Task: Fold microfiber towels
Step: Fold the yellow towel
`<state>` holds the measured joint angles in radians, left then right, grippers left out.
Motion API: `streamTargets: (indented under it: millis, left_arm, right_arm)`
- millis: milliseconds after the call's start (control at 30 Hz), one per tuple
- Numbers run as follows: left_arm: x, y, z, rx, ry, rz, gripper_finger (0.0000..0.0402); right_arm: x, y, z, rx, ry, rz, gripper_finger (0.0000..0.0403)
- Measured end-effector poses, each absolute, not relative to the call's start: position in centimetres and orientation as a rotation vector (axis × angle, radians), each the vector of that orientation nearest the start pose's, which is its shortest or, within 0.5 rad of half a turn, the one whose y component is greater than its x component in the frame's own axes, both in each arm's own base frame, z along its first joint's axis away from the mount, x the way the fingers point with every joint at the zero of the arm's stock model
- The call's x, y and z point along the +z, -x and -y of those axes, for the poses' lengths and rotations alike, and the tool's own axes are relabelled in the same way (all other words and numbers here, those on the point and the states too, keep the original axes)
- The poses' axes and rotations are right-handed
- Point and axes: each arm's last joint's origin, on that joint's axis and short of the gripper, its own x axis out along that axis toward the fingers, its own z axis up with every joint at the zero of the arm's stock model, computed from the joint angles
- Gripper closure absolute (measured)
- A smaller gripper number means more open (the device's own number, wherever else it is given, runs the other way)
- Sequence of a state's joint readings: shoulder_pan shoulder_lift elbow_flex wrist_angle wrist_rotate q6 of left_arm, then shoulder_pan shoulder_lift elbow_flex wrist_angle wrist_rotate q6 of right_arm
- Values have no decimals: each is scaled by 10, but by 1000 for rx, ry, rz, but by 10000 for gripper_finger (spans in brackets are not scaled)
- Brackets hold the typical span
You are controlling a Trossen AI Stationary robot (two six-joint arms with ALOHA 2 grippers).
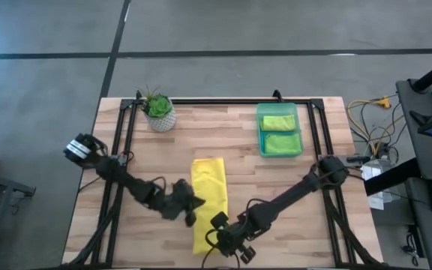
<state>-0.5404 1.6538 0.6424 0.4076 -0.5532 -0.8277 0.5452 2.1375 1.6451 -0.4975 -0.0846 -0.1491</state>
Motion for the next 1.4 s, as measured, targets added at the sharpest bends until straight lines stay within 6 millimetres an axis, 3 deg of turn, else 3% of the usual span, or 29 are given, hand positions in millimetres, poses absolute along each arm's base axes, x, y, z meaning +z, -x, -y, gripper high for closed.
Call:
streamTargets:
  millis: [133, 367, 667, 1167, 1400]
  left_arm:
    - [112, -275, 125, 189, 522, -567, 402]
    - [94, -288, 142, 26, 549, -622, 402]
    - [98, -284, 146, 11, 544, -621, 402]
    - [102, -280, 146, -4, 549, -648, 402]
    - [124, -270, 138, 22, 546, -564, 402]
  right_arm:
    - [191, -386, -245, 617, 318, -937, 394]
    - [207, -382, -241, 498, 276, -923, 394]
    - [231, -377, -230, 360, 200, -885, 394]
    - [233, -373, -203, 154, 168, -897, 394]
    - [235, -365, -192, 130, 168, -909, 394]
